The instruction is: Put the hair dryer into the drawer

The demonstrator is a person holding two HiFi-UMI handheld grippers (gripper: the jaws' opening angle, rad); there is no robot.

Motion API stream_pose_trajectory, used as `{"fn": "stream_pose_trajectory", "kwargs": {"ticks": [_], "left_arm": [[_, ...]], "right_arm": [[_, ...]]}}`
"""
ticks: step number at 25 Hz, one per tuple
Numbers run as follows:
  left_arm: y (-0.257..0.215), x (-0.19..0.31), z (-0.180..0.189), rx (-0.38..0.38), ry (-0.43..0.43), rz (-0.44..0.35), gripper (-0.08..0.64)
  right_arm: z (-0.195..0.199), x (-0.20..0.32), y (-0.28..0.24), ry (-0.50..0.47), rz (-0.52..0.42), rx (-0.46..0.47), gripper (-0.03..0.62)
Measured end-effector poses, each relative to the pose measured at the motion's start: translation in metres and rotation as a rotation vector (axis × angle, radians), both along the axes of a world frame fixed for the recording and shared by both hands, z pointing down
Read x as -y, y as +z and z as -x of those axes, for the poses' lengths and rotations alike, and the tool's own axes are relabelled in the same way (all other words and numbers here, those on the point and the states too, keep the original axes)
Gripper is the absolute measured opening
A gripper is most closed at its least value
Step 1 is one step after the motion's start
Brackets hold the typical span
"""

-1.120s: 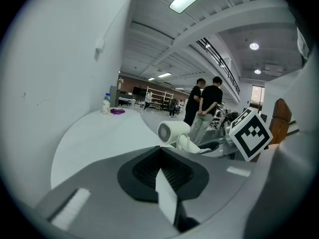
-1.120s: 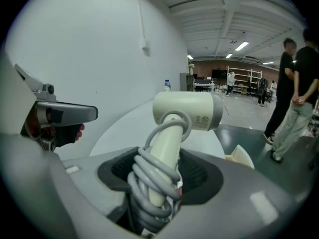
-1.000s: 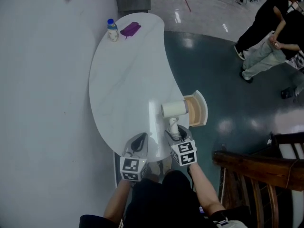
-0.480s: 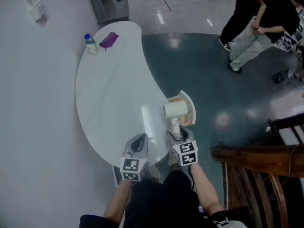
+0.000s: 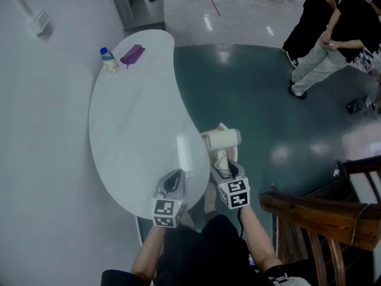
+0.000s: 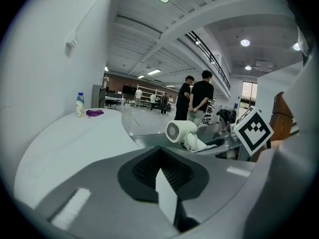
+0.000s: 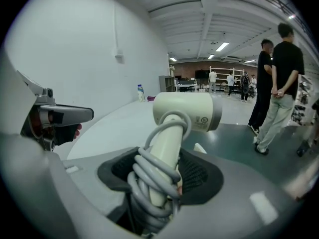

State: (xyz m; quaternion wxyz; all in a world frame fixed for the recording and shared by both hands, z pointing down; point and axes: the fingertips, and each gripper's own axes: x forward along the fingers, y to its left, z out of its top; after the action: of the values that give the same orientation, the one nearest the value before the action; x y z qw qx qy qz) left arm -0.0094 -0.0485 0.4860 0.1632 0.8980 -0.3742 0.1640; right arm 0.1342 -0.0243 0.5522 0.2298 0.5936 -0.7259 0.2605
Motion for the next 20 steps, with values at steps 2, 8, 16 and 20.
{"fn": "stream_pose_trajectory", "kwargs": {"ticks": [2, 8, 16, 20], "left_arm": [[0.003, 0.004, -0.012, 0.004, -0.011, 0.006, 0.008], [0.020, 0.011, -0.040, 0.020, -0.045, 0.034, 0.008], [0.044, 0.030, -0.058, 0.034, -0.113, 0.061, 0.008], [0.060, 0.037, -0.064, 0.044, -0.135, 0.083, 0.008]], "right_arm": [[-0.012, 0.003, 0.005, -0.013, 0.012, 0.001, 0.242], [-0.036, 0.008, 0.025, -0.056, 0.053, 0.014, 0.242], [-0.054, 0.021, 0.064, -0.124, 0.122, 0.027, 0.242], [-0.056, 0.028, 0.085, -0.152, 0.154, 0.028, 0.242]]}}
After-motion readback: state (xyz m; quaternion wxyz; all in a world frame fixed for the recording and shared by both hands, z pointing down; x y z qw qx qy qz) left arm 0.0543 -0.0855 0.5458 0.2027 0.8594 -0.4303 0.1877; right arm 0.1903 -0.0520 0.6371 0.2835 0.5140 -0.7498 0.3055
